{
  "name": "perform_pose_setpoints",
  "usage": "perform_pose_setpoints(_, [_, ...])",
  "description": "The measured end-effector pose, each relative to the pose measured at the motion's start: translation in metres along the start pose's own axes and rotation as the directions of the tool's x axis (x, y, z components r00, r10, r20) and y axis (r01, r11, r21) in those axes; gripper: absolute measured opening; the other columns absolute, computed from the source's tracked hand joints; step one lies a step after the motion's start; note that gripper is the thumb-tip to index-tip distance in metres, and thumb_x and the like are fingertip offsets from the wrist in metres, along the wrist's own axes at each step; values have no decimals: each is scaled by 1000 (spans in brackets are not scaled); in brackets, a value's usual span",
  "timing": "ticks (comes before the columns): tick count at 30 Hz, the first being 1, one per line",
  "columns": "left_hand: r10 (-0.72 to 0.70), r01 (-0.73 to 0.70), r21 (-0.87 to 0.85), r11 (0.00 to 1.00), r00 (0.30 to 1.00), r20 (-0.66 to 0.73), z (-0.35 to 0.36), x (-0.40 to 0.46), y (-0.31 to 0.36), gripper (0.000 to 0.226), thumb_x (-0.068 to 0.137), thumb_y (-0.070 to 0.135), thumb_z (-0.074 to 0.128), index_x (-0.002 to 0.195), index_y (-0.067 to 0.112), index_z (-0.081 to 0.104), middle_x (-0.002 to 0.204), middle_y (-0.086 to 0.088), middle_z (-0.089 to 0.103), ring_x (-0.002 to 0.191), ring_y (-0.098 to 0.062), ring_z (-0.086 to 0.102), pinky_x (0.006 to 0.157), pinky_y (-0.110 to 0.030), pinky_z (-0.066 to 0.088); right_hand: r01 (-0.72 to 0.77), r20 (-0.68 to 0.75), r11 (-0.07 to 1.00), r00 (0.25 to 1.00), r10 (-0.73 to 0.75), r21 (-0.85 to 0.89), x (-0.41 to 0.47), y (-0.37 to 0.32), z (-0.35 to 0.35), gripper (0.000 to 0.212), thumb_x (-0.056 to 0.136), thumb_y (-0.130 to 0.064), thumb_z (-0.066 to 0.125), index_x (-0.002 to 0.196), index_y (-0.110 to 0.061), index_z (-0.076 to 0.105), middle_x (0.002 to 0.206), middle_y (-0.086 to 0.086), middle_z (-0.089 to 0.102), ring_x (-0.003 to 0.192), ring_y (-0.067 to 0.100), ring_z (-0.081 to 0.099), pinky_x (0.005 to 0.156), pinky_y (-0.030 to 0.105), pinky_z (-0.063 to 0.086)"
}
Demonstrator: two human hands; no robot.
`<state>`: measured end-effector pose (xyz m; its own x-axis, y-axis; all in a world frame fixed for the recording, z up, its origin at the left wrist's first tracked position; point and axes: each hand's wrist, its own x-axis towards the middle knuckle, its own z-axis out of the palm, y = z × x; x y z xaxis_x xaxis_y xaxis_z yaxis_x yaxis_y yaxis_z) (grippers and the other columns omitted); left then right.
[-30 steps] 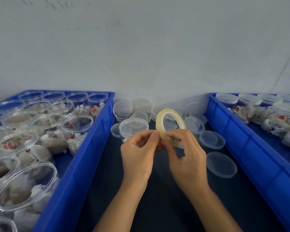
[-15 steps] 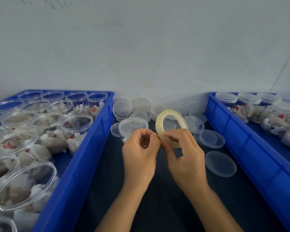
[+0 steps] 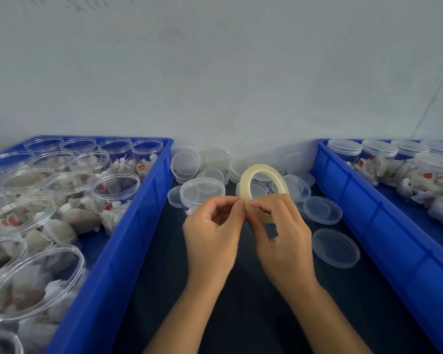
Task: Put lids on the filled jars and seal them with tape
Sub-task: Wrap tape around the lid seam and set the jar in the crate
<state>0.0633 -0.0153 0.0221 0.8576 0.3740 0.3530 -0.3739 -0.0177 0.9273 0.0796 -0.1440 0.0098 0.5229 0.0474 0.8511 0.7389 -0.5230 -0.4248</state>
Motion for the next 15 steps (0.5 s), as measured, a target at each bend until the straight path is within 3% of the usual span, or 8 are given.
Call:
perform_pose_setpoints(5, [23,-23,-15,1000,1000,-10,-1,1,0,12,94,15,81,102,25,80,91,9,81,89,-14,80,78,-28,65,-5,0,1000,1000,5,15,-1,0,-1,25,88,5,82,109,-7,73,107,-3,68,100,5,63,81,17,53])
perform_pose_setpoints(10, [132,-131,111,985,991,-8,-1,-2,1,9,94,20,81,102,26,81,88,20,79,87,-4,77,74,-14,59,-3,3,1000,1000,3,5,0,-1,-1,24,89,4,81,108,-7,73,107,-3,68,102,3,62,83,14,52])
perform_pose_setpoints(15, [155,-153,133,979,988,-5,-3,0,0,9,95,20,80,103,25,80,89,19,78,87,-4,77,75,-15,59,10,13,1000,1000,-10,1,0,-1,-1,22,89,3,81,108,-6,73,107,-1,68,100,6,64,82,18,54])
